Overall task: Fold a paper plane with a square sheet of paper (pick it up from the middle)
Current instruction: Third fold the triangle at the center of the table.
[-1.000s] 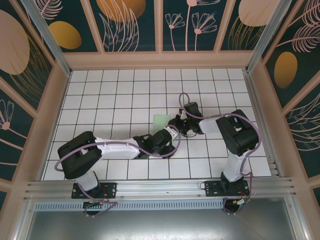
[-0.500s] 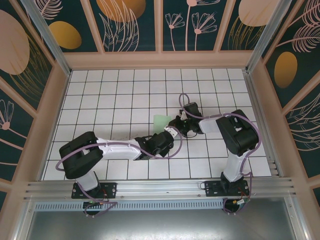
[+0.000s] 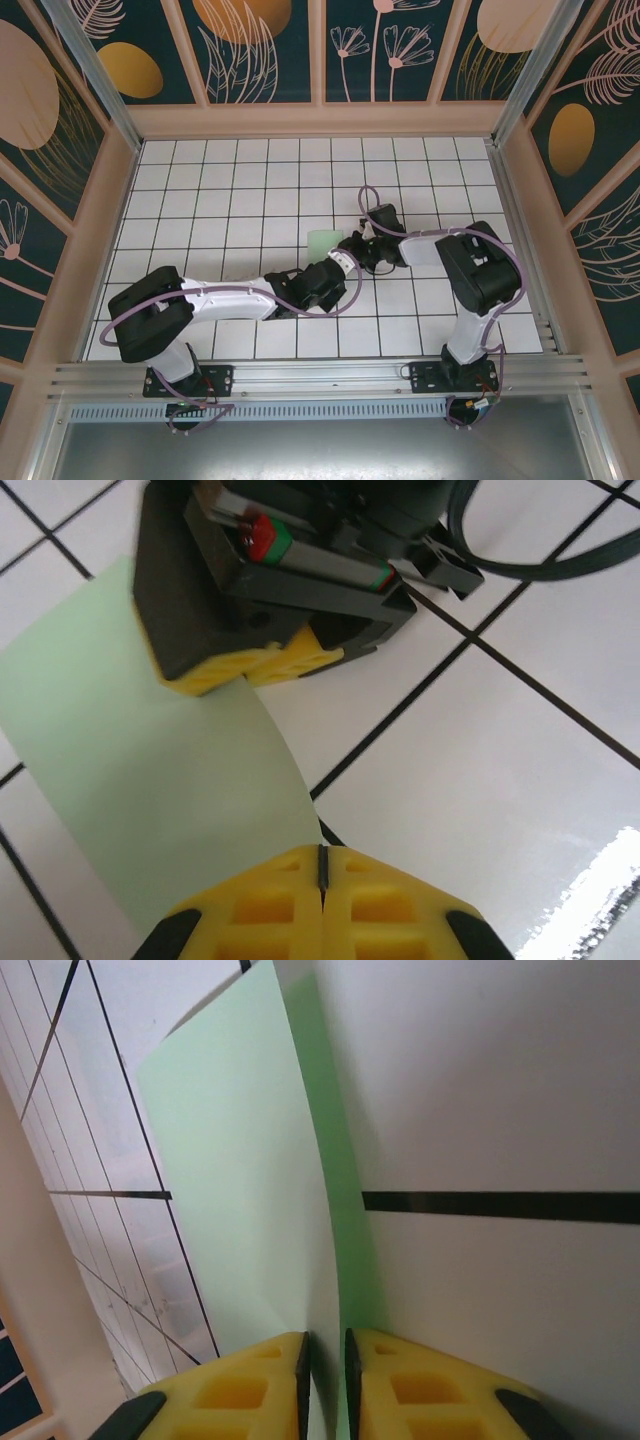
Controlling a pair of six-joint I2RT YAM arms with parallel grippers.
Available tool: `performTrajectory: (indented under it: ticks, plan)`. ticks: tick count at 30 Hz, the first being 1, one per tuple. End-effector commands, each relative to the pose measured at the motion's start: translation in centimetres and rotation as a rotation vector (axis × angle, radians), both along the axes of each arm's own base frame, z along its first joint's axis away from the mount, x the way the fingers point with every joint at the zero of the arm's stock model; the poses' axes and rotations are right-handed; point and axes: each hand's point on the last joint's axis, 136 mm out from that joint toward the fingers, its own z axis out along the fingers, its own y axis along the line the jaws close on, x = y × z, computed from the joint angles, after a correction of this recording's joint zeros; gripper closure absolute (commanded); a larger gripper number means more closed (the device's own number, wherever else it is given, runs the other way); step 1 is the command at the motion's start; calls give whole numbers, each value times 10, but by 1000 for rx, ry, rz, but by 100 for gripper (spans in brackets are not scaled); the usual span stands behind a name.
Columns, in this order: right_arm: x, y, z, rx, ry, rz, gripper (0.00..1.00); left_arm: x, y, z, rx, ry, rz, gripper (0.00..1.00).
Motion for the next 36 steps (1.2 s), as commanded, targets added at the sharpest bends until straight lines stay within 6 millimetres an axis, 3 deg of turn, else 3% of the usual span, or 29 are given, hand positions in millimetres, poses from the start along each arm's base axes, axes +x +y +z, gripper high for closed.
performTrajectory:
  ticks: [1,6,11,14,23,36]
  plan:
    - [8,-10,21,-49,-64,-21,71,-3,-10,12,-88,71,-45,100]
    - [17,-32,37,-136,-136,-80,64,-7,-10,20,-245,226,-94,100]
    - [22,-15,61,-54,-205,-32,70,-10,-8,19,-334,336,-132,100]
    - [22,-2,63,-24,-211,10,76,-9,-5,15,-364,393,-141,100]
    - [28,22,52,-8,-186,98,81,-1,6,13,-423,462,-133,100]
    - [37,27,-2,-156,-103,164,85,2,11,1,-397,502,-109,100]
